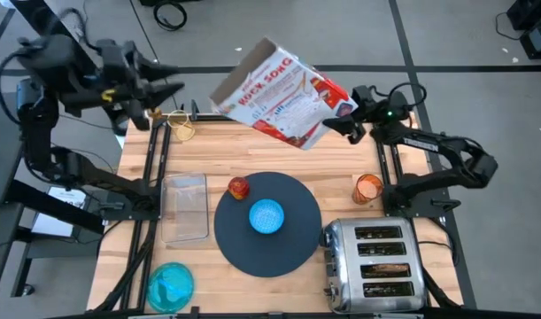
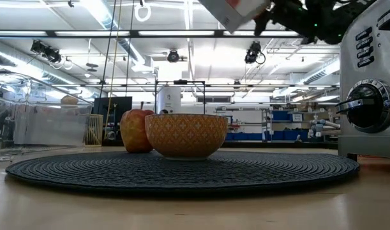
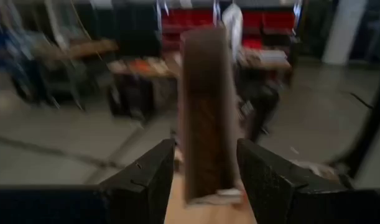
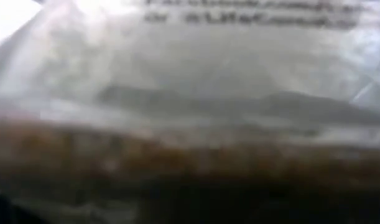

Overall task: Arrange a breakfast setting
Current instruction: Pour the cereal into the bowl

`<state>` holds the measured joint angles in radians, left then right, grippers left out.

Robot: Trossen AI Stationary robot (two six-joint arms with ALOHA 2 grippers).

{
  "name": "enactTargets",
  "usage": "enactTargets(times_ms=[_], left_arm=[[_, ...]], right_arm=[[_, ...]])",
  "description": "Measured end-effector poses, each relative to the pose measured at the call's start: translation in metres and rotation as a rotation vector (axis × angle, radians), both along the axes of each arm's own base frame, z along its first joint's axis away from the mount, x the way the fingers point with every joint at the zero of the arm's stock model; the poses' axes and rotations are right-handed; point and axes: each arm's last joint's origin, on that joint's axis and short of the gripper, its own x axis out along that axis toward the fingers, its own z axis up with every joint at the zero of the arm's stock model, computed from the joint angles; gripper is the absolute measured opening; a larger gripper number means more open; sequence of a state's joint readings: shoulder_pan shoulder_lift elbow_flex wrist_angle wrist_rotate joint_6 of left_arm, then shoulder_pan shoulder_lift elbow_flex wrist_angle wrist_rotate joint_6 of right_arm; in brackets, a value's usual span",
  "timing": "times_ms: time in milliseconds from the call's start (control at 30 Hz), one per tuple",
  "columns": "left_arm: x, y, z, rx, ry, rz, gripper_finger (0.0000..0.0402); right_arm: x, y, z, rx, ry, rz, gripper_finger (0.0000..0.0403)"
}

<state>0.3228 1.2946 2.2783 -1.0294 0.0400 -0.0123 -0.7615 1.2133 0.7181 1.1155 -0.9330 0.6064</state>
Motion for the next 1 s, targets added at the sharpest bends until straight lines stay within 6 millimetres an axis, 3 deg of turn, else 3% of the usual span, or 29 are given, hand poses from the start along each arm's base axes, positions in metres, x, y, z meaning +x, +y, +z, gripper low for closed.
enactTargets(times_ms=[333, 500, 767, 1000], left_arm=[[0.049, 0.003, -0.037, -0.146, 0.118, -0.057, 0.0156], [0.063, 0.006, -0.050, -0.180, 0.139, -0.052, 0.0155], [0.075, 0.006, -0.058, -0.208, 0.121, -0.060, 0.0155], [0.091, 0.002, -0.073, -0.252, 0.130, -0.092, 0.0155]], right_arm=[[-0.038, -0.019, -0.019, -0.053, 0.227, 0.130, 0.0248], [-0.049, -0.025, -0.032, -0.022, 0.310, 0.169, 0.0246], [-0.062, -0.032, -0.036, -0.073, 0.330, 0.168, 0.0243], [-0.064, -0.033, -0.043, -0.062, 0.356, 0.221, 0.0243]])
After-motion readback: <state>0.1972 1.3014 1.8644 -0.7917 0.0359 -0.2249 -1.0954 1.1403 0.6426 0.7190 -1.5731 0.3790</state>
